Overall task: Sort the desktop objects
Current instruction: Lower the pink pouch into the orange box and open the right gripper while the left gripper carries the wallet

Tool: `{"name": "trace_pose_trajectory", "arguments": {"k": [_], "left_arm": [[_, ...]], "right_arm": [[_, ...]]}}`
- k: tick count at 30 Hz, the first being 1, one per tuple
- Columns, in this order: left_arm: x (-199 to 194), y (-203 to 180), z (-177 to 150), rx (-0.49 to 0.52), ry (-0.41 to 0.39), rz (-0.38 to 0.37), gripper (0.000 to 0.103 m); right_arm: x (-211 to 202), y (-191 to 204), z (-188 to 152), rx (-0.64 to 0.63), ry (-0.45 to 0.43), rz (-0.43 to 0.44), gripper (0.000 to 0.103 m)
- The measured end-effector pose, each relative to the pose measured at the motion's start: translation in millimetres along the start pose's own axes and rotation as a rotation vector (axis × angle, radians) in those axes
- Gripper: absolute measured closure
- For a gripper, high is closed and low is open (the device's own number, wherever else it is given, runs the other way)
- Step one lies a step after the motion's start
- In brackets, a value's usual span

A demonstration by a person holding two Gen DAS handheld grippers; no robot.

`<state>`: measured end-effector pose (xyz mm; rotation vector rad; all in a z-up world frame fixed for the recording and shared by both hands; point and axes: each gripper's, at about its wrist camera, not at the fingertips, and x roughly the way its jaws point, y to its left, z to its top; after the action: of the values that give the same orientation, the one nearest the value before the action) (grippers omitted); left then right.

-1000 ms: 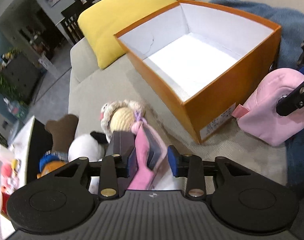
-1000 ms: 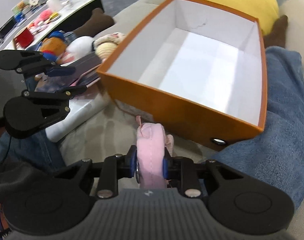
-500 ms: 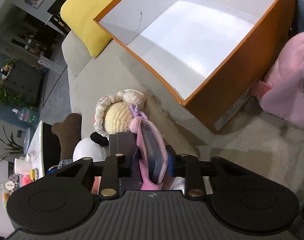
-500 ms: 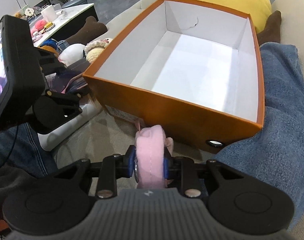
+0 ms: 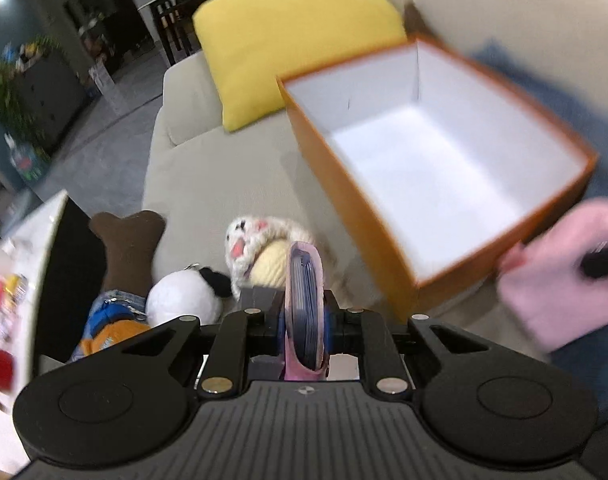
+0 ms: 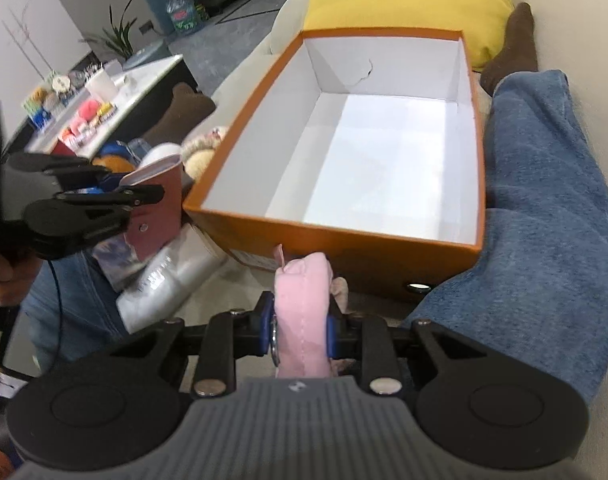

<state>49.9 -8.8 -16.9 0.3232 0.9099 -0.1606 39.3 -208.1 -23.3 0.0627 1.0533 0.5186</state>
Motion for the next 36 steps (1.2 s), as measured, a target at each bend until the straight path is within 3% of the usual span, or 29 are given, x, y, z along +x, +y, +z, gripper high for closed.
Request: {"name": "trace_pose_trajectory", "arguments": {"k": [3,10,17,24,31,36], "left_arm": [[-26,11,9,-0.068,-0.067,-0.059,0.084],[-70,22,38,-0.121,-0.207,-0.156,0.084],[-78,12,83,-0.130,-0.325,-0.233,0.084],[-27,-7,127,-0.170,-0.351,-0.294,0.084],[58,-22,154,-0.283,-0.305,-0.328,0.084],[109,-25,155,-0.335,-0.252,-0.348,0.084]], "right_arm": [[-16,0,7,0.011,-0.012,0.015,0.077],[-57,8,35,-0.009,-0.081,0.040,0.077],[-79,6,83,-0.024,-0.175,0.011,0.077],[-45,-23,145,0.038,-0.124,-0.083,0.077],[21,-67,198,0.134,-0.018,-0.191,0.077],[59,-74,220,0.105,0.009,-0.259,0.078]]}}
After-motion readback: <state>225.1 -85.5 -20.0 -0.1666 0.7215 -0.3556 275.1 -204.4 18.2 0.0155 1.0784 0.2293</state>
